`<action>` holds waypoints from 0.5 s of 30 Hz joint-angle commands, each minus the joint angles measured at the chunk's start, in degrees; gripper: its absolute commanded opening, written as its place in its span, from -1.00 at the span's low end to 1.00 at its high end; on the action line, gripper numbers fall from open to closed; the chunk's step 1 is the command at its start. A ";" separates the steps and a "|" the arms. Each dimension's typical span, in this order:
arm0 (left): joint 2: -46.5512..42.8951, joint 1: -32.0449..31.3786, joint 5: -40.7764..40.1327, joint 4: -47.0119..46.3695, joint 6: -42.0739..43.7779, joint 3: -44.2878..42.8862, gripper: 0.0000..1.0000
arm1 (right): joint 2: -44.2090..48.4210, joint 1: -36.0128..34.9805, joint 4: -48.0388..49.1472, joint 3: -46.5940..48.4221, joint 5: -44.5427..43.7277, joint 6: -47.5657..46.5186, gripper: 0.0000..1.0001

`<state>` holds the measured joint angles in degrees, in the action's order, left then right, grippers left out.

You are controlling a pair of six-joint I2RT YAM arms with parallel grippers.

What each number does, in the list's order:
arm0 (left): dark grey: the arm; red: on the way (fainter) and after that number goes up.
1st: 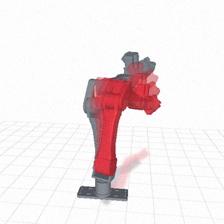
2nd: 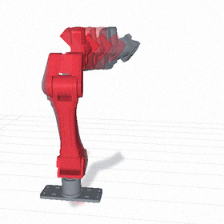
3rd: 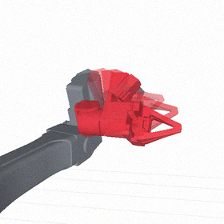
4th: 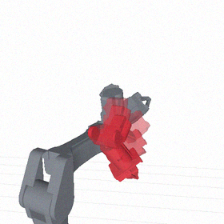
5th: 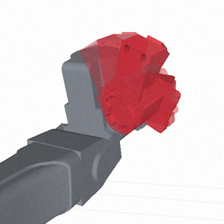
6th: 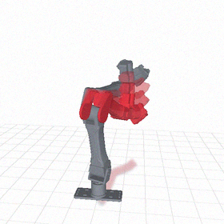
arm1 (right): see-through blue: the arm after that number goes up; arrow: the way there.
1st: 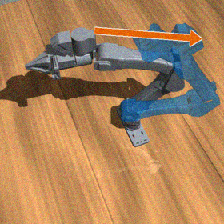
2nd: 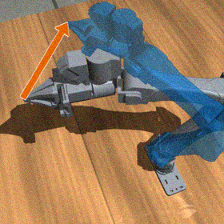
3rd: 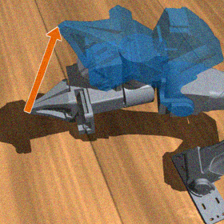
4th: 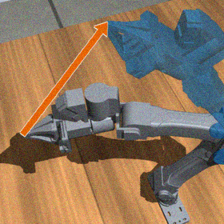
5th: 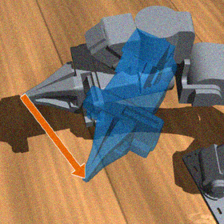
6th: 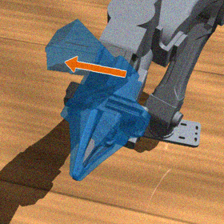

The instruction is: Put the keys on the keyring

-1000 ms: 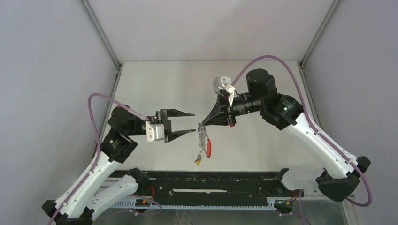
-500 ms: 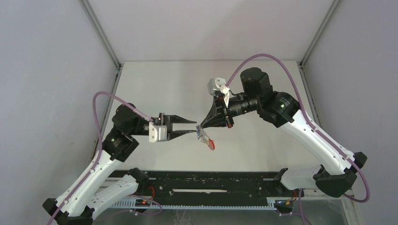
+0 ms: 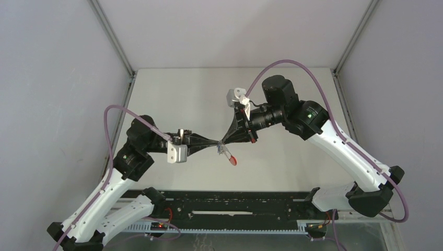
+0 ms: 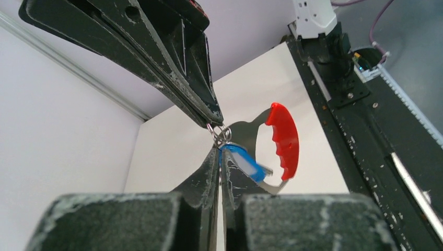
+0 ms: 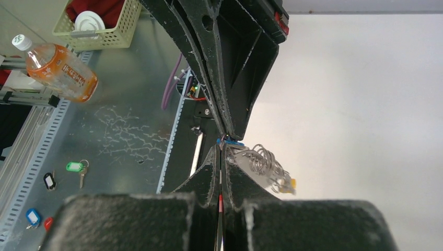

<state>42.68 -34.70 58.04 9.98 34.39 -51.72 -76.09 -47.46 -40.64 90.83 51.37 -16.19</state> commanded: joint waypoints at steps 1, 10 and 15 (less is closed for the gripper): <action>-0.67 0.07 -1.24 2.49 5.81 -0.48 -0.94 | 0.77 -0.39 1.04 1.91 -0.51 -0.38 -1.00; -0.74 0.07 -2.01 2.54 7.35 -1.27 -0.89 | 0.08 -0.61 0.85 2.09 -1.50 0.09 -1.00; -1.02 0.15 -1.88 1.49 0.40 -1.86 0.09 | -0.06 -0.69 0.56 1.99 -4.18 0.10 -1.00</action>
<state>42.26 -34.70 56.53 12.91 39.99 -51.72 -76.09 -47.77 -40.99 90.83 49.06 -16.16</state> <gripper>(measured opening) 0.419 0.006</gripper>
